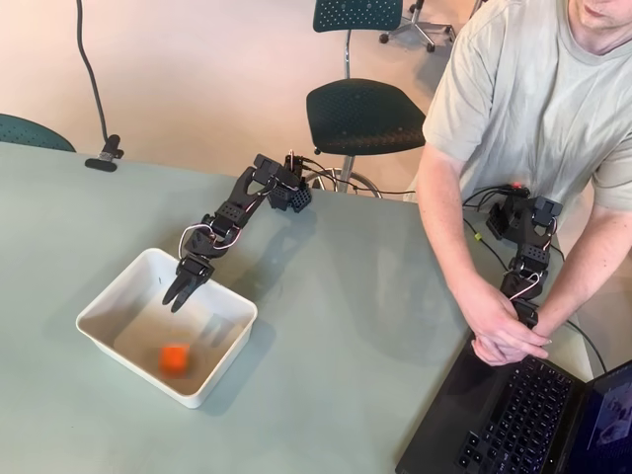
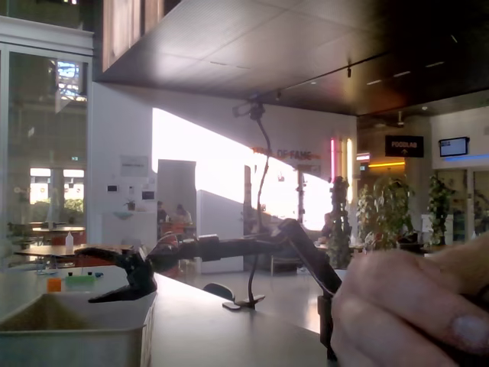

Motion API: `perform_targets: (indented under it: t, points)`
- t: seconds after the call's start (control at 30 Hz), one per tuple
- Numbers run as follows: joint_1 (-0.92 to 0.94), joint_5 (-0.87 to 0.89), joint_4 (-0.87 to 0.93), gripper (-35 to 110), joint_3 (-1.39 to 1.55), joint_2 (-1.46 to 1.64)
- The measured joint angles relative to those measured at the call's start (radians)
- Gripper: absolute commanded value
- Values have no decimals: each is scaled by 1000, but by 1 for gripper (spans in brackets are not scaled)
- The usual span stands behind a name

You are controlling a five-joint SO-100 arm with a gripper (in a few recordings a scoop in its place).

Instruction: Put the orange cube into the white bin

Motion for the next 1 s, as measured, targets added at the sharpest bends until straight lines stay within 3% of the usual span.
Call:
perform_targets:
  t: [0.47,1.0]
  points:
    - [-23,6,71,59,12,97]
    - [-74,6,1091,59,37,649]
